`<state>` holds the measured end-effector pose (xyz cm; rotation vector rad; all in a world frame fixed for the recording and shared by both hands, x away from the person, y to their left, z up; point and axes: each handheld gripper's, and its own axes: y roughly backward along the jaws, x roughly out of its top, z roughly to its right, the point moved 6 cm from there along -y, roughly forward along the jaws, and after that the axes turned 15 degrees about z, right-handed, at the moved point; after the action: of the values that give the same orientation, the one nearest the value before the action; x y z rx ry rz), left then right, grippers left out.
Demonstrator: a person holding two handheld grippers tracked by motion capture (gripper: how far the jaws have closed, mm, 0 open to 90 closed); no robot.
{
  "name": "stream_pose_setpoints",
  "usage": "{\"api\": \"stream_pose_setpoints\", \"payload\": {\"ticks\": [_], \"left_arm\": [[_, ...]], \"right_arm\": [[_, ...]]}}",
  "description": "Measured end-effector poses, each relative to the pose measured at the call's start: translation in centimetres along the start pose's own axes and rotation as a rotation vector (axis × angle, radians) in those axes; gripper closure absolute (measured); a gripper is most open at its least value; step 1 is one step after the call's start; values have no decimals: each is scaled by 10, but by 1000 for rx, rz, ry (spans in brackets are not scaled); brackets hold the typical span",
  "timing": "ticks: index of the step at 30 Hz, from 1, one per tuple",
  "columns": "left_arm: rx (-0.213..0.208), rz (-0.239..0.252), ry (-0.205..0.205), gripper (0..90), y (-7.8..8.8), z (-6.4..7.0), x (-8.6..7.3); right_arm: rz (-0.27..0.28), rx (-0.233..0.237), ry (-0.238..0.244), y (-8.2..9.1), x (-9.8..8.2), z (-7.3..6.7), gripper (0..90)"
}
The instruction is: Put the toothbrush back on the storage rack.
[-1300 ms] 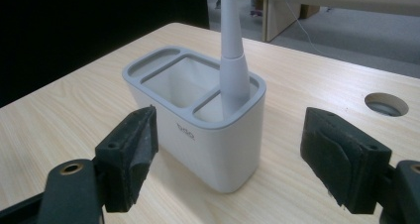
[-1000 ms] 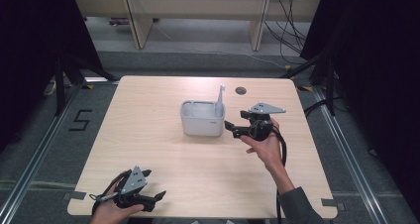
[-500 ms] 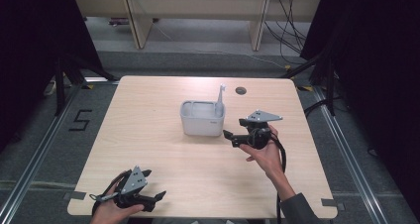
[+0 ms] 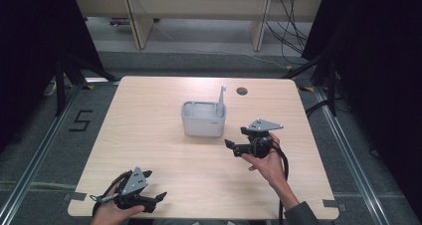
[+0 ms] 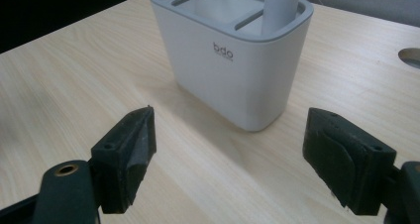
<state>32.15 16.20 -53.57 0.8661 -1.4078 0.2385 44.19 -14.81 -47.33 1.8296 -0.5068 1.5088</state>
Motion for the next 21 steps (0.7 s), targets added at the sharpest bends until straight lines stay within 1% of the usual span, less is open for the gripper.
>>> {"api": "stream_pose_setpoints", "payload": {"ticks": [1,2,3,5,6,7,8,9,10,11,12,13,14,15,16,17,18,20,21], "left_arm": [[0,6,4,152,0,0,0],[-1,7,6,151,0,1,0],[-1,8,6,151,-1,1,0],[-6,7,0,151,-1,0,0],[-8,3,-1,151,-1,0,0],[-7,10,6,151,-1,1,1],[-8,6,1,151,-1,0,0],[-3,8,2,152,-1,1,0],[-2,8,2,151,-1,0,0],[-1,5,-2,151,0,0,0],[-1,8,1,151,-1,0,0],[-2,8,1,152,-1,0,0],[-2,8,1,151,-1,0,0],[-3,8,0,151,-1,0,1],[-2,8,1,151,-1,0,1],[-1,7,0,151,-1,0,0],[-1,5,-3,152,0,0,0],[-2,7,0,151,0,0,0],[-2,7,0,151,0,0,0]], "right_arm": [[-1,12,-18,0,-2,-3,216],[-5,16,0,1,-3,-2,216],[-5,18,-18,1,-5,-4,216],[-18,9,-9,4,-7,-5,216],[-20,11,-27,4,-8,-6,215],[-12,22,-17,3,-9,-7,215],[-21,7,-31,5,-10,-8,215],[-23,8,-4,6,-11,-6,215],[-28,4,-37,7,-12,-9,214],[-28,18,-34,7,-13,-10,215],[-23,22,-33,7,-14,-10,215],[-26,19,-12,8,-15,-9,214],[-32,19,-11,9,-15,-10,215],[-27,15,-24,9,-17,-11,214],[-42,24,-32,10,-18,-13,214],[-33,17,-28,10,-19,-13,214],[-39,23,-2,11,-19,-12,214],[-38,27,-1,12,-22,-14,214],[-40,19,-13,13,-23,-15,214]]}}
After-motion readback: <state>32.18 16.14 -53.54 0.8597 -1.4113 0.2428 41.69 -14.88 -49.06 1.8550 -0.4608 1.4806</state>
